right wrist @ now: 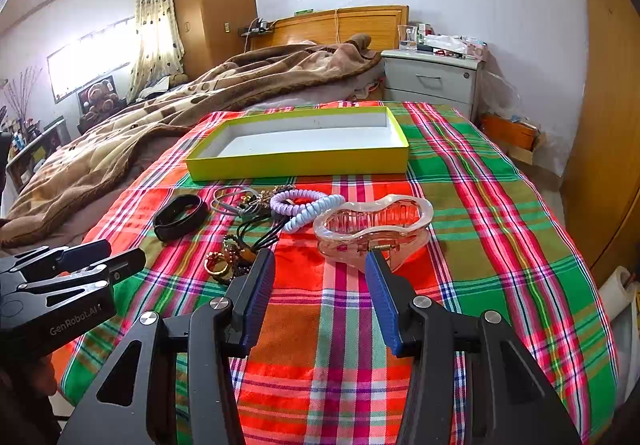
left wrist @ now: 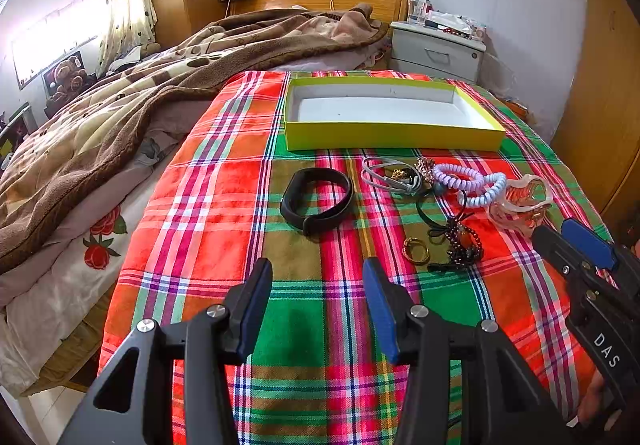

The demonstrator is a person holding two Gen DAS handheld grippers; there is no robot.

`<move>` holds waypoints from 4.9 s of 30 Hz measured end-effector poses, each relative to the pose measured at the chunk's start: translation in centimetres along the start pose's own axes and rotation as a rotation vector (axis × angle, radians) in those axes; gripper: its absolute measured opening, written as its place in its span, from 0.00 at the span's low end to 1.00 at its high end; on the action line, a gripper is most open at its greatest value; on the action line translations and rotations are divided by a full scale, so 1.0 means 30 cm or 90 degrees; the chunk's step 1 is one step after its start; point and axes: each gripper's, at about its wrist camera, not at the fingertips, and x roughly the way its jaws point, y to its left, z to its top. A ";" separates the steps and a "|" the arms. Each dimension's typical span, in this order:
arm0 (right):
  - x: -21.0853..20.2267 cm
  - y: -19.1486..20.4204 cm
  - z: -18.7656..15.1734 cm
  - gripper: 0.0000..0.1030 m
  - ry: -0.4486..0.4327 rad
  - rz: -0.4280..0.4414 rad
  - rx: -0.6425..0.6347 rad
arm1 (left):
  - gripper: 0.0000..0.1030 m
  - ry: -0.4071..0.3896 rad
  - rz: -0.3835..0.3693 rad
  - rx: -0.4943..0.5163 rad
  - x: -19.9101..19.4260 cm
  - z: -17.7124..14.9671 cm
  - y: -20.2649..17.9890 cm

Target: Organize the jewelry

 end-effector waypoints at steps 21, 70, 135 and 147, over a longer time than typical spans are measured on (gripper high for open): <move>-0.002 -0.001 0.003 0.46 -0.001 0.000 0.000 | 0.48 0.005 -0.002 0.002 0.007 0.000 0.003; 0.228 -0.308 0.152 0.19 0.151 0.016 0.133 | 0.48 0.144 -0.075 -0.078 0.290 0.187 0.139; 0.376 -0.269 0.624 0.06 0.012 0.076 0.103 | 0.13 0.071 -0.127 -0.048 0.430 0.602 0.090; 0.596 -0.227 0.659 0.06 0.061 0.112 0.118 | 0.13 0.105 -0.102 -0.065 0.594 0.641 0.098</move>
